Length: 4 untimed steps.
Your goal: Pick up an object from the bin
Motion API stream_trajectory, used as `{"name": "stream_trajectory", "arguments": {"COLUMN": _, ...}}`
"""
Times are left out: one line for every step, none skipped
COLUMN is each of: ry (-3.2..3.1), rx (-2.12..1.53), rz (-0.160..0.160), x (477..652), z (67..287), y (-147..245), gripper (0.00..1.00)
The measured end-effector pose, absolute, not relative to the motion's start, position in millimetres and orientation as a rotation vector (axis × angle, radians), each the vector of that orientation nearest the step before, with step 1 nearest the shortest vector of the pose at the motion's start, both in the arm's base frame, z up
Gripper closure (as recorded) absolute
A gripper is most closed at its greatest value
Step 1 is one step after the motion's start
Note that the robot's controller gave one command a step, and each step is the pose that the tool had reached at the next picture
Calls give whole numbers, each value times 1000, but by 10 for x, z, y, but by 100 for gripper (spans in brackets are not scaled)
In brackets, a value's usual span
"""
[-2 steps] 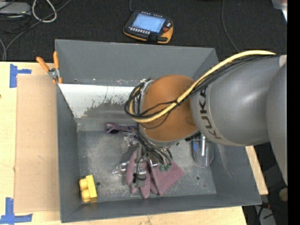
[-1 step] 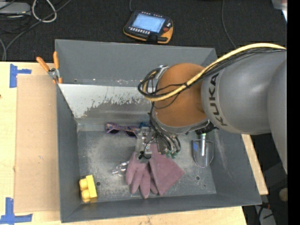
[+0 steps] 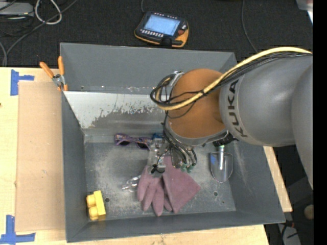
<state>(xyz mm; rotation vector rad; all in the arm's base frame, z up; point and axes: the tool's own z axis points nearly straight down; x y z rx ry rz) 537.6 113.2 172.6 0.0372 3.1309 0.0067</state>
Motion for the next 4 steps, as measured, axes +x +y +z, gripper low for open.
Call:
{"name": "stream_trajectory", "arguments": {"ry": 3132, "rx": 14, "rz": 6, "x": 5378, "z": 1732, "y": 1142, "gripper": 100}}
{"name": "stream_trajectory", "arguments": {"ry": 3125, "rx": -206, "rz": 5, "x": 5555, "z": 1547, "y": 1088, "gripper": 100}}
{"name": "stream_trajectory", "arguments": {"ry": 3113, "rx": -302, "rz": 6, "x": 5799, "z": 1492, "y": 543, "gripper": 100}}
{"name": "stream_trajectory", "arguments": {"ry": 3075, "rx": -605, "rz": 8, "x": 4913, "z": 1032, "y": 1103, "gripper": 100}}
